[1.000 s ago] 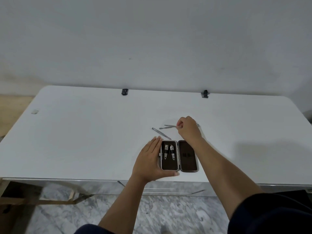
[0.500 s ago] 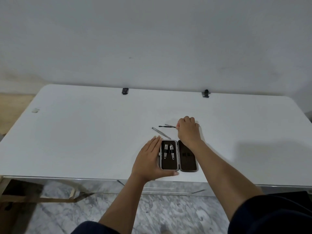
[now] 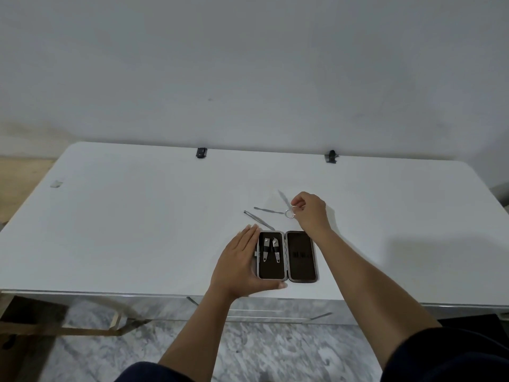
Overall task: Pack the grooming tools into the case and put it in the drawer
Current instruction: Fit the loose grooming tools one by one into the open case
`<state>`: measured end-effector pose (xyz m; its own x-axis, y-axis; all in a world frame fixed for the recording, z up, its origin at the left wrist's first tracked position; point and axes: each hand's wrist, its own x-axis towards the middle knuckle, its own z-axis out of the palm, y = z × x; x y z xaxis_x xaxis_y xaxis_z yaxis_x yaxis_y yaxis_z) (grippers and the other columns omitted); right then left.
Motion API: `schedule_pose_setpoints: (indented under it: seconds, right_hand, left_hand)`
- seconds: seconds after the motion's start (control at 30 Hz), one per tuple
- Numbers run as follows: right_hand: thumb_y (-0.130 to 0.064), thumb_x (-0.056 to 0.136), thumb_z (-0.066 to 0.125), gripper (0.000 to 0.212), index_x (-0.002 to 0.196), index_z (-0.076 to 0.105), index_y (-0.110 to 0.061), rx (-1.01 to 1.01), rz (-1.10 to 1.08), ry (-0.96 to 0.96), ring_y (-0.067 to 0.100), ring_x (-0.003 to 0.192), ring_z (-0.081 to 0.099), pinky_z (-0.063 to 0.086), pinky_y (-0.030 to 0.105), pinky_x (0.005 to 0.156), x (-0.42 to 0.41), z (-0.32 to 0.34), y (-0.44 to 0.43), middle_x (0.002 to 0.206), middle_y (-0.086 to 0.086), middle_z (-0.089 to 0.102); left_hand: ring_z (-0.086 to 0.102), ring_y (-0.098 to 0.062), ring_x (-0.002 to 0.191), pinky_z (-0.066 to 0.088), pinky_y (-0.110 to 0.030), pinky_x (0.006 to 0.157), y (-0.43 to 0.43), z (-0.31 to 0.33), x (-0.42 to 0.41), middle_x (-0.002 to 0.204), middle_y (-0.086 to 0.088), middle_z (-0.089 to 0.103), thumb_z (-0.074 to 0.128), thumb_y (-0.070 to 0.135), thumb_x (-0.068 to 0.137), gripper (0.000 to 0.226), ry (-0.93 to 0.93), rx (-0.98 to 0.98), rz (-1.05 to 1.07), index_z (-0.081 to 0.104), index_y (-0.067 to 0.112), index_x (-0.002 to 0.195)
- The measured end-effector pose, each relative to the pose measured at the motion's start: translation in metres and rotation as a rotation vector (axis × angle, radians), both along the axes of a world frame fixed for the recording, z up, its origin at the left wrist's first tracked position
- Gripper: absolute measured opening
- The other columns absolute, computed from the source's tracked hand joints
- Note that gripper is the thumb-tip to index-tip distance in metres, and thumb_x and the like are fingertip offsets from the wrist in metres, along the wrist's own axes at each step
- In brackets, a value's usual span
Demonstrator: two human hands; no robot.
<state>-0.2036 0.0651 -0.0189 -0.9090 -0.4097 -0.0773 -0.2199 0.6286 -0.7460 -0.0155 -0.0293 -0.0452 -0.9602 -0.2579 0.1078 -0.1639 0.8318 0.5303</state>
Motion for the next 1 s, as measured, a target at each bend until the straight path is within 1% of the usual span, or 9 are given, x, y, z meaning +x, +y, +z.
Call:
schedule_pose_setpoints:
  seconds: [0.07,0.13,0.23,0.33,0.47,0.67,0.8,0.9,1.0]
  right_hand:
    - [0.005,0.08,0.057,0.017,0.075,0.059,-0.011,-0.079,-0.066,-0.06,0.023,0.077,0.057,0.055,0.034,0.073,0.0,0.001,0.003,0.078,0.008,0.058]
    - [0.006,0.079,0.058,0.016,0.075,0.059,-0.009,-0.174,-0.146,-0.16,0.021,0.071,0.059,0.058,0.044,0.08,0.003,0.006,0.006,0.072,0.005,0.057]
    - [0.006,0.082,0.058,0.017,0.075,0.056,-0.009,-0.354,-0.223,-0.358,0.024,0.076,0.064,0.058,0.037,0.081,0.012,0.014,0.01,0.085,0.014,0.059]
    - [0.006,0.083,0.057,0.018,0.072,0.056,-0.008,-0.417,-0.226,-0.519,0.02,0.071,0.066,0.06,0.024,0.072,0.024,0.021,0.015,0.091,0.014,0.06]
    - [0.009,0.08,0.06,0.022,0.066,0.062,-0.008,-0.248,-0.113,-0.635,0.018,0.074,0.065,0.058,0.018,0.059,0.047,0.026,0.027,0.083,0.012,0.064]
    - [0.005,0.074,0.068,0.025,0.058,0.067,-0.013,-0.05,-0.047,-0.631,0.018,0.071,0.066,0.06,0.027,0.071,0.076,0.028,0.045,0.07,0.005,0.067]
    - [-0.001,0.072,0.07,0.013,0.066,0.071,-0.013,0.086,-0.018,-0.596,0.014,0.059,0.063,0.056,0.023,0.057,0.09,0.031,0.056,0.067,0.006,0.067]
    - [0.0,0.071,0.07,0.019,0.063,0.072,-0.016,0.105,-0.036,-0.573,0.014,0.058,0.063,0.058,0.026,0.068,0.098,0.029,0.06,0.064,0.004,0.068]
    - [0.003,0.071,0.068,0.021,0.061,0.073,-0.014,0.095,-0.056,-0.586,0.009,0.05,0.061,0.056,0.017,0.057,0.107,0.026,0.065,0.047,-0.006,0.065]
  left_hand:
    - [0.005,-0.002,0.14,0.0,-0.018,0.114,0.0,-0.001,0.0,0.154,0.0,0.02,0.059,0.085,0.052,0.125,-0.008,-0.007,0.007,0.021,0.011,0.146]
    - [0.007,-0.005,0.142,0.003,-0.022,0.115,0.0,-0.002,-0.001,0.155,0.001,0.019,0.056,0.087,0.052,0.126,-0.021,-0.017,0.016,0.02,0.012,0.146]
    - [0.007,-0.006,0.142,0.005,-0.025,0.116,0.001,-0.001,-0.001,0.155,0.002,0.018,0.055,0.088,0.051,0.127,-0.046,-0.018,0.026,0.019,0.013,0.147]
    - [0.009,-0.007,0.142,0.007,-0.026,0.117,0.002,0.002,-0.001,0.155,0.002,0.019,0.054,0.089,0.05,0.128,-0.061,-0.02,0.035,0.019,0.014,0.147]
    - [0.009,-0.008,0.143,0.003,-0.022,0.114,0.005,0.006,0.001,0.155,0.001,0.019,0.056,0.088,0.05,0.128,-0.078,-0.004,0.043,0.018,0.014,0.147]
    - [0.007,-0.011,0.143,0.0,-0.023,0.114,0.005,0.008,0.003,0.156,-0.002,0.017,0.053,0.087,0.052,0.127,-0.082,-0.014,0.01,0.016,0.011,0.147]
    - [0.008,-0.014,0.143,-0.001,-0.024,0.114,0.004,0.009,0.004,0.156,-0.005,0.017,0.051,0.087,0.054,0.126,-0.084,-0.035,-0.005,0.015,0.009,0.146]
    - [0.006,-0.014,0.144,-0.002,-0.024,0.114,0.004,0.009,0.005,0.156,-0.005,0.015,0.042,0.092,0.051,0.13,-0.104,-0.041,-0.008,0.014,0.008,0.146]
    - [0.005,-0.015,0.144,-0.006,-0.022,0.111,0.007,0.007,0.008,0.156,-0.006,0.014,0.043,0.089,0.052,0.129,-0.119,-0.065,-0.037,0.012,0.006,0.146]
